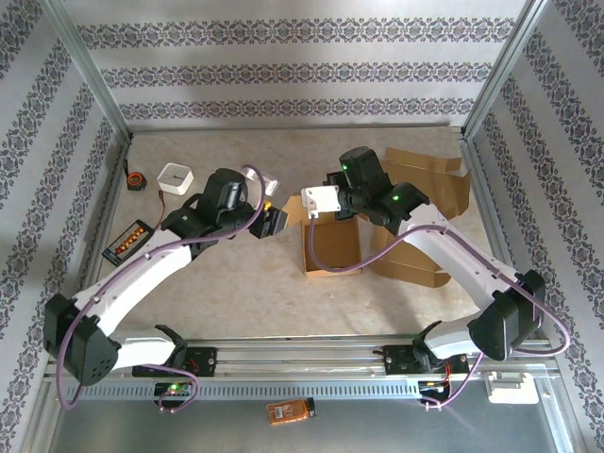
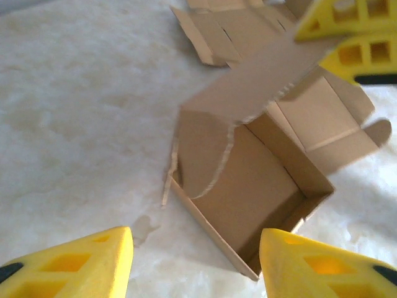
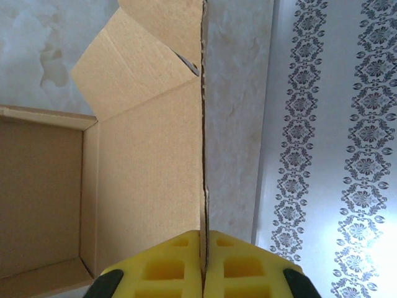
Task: Fold the paper box
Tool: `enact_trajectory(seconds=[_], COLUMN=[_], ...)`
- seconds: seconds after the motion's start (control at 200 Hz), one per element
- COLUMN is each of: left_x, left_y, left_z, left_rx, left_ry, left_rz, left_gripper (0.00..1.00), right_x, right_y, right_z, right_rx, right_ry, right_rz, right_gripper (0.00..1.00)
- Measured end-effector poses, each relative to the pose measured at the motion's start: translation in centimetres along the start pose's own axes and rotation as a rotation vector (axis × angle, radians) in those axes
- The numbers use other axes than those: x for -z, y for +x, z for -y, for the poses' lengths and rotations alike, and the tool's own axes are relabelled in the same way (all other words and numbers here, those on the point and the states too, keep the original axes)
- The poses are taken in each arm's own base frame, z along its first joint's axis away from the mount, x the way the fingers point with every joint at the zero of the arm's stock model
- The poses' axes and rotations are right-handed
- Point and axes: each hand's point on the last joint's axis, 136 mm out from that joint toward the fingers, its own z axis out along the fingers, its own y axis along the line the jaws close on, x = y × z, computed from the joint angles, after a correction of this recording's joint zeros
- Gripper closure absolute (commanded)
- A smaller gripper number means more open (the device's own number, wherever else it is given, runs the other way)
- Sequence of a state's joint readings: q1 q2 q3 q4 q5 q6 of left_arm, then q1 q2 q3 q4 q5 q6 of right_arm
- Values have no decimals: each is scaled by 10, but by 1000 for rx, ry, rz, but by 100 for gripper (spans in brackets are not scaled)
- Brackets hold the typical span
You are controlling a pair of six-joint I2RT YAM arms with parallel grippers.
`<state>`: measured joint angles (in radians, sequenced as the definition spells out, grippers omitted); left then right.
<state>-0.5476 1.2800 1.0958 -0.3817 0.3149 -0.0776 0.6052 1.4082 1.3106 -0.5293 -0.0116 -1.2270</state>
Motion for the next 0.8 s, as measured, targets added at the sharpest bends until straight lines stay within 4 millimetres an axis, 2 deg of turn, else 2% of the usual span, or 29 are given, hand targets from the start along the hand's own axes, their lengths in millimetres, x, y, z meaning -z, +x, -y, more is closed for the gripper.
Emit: enact_trajectory(seconds=[0.16,0.26,0.465,0.71,0.799], left_x=[-26,-41,-69,-72,-71], left_y=[1,2,7,7,4], left_z=[-1,-9,-23,-24,-24], left_rx=[-1,2,5,10,1], left_ry=[26,2,-37,-42,-45], left_rz=[-64,-91,-143,-149,-142], left_gripper=[30,32,58,78,90], right_x=[-6,-6,-6,-6,-6], right_y=[1,1,0,0,-1], right_z=[-3,-2,-3,-3,-1], right_rx=[-5,-16,-24,-34,-46], right_ry=[-13,-12,-13,-13,-5], right_rz=[-5,-4,-1,-1,2], right_gripper=[100,100,100,100,85])
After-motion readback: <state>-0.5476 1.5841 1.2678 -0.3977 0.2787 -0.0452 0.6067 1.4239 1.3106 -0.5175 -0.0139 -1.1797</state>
